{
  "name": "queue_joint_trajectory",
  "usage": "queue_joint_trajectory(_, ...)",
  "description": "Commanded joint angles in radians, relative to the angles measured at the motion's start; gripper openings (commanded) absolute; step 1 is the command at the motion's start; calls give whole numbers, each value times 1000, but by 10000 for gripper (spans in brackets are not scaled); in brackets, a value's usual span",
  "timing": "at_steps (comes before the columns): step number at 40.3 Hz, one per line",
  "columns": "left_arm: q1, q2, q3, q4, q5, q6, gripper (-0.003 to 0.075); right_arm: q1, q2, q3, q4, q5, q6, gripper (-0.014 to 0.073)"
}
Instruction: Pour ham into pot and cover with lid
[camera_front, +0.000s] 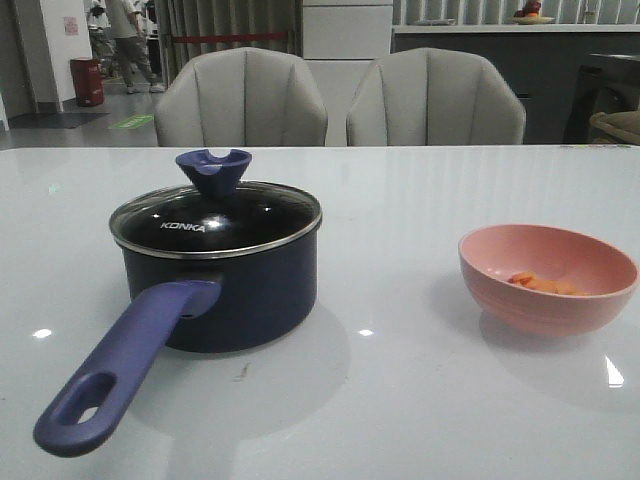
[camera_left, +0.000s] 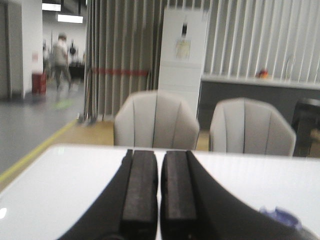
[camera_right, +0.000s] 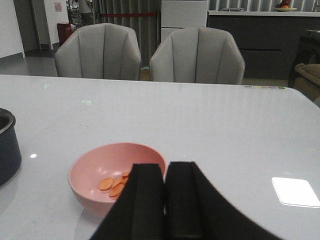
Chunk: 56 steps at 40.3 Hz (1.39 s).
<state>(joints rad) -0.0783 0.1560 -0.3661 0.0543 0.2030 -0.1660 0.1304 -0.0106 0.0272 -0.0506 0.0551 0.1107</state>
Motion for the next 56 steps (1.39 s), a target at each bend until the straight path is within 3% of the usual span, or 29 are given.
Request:
queue_joint_trajectory(1,2,82,-85,-10,57,-5,130,-4,-18,-5,-7,-78,0,145)
queue_joint_trajectory(14,2,170,-87,-14,63,-5,131,-4,-18,-5,-7,-78,0,145)
queue_joint_trajectory(20,3,192,-87,-8,67,-5,171,-4,-18,-5,-7,-78,0,145)
queue_joint_trajectory(24,3,208,-87,-8,67,-5,265,-4,-18,-5,-7,-78,0,145)
queue_joint_trajectory(30,3,224,-87,-8,67,-5,519,-4,-18,-5,-7,-78,0,145)
queue_joint_trajectory(33,3,228,-87,-8,67,-5,582,-4,-18,-5,-7,-78,0,145)
queue_joint_trajectory(45,3,232,-91,-10,47,-5,582,-4,-18,-5,-7,-78,0,145)
queue_joint_trajectory(56,3,415,-291,3,288,-5,582,-4,-18,-5,-7,-78,0,145)
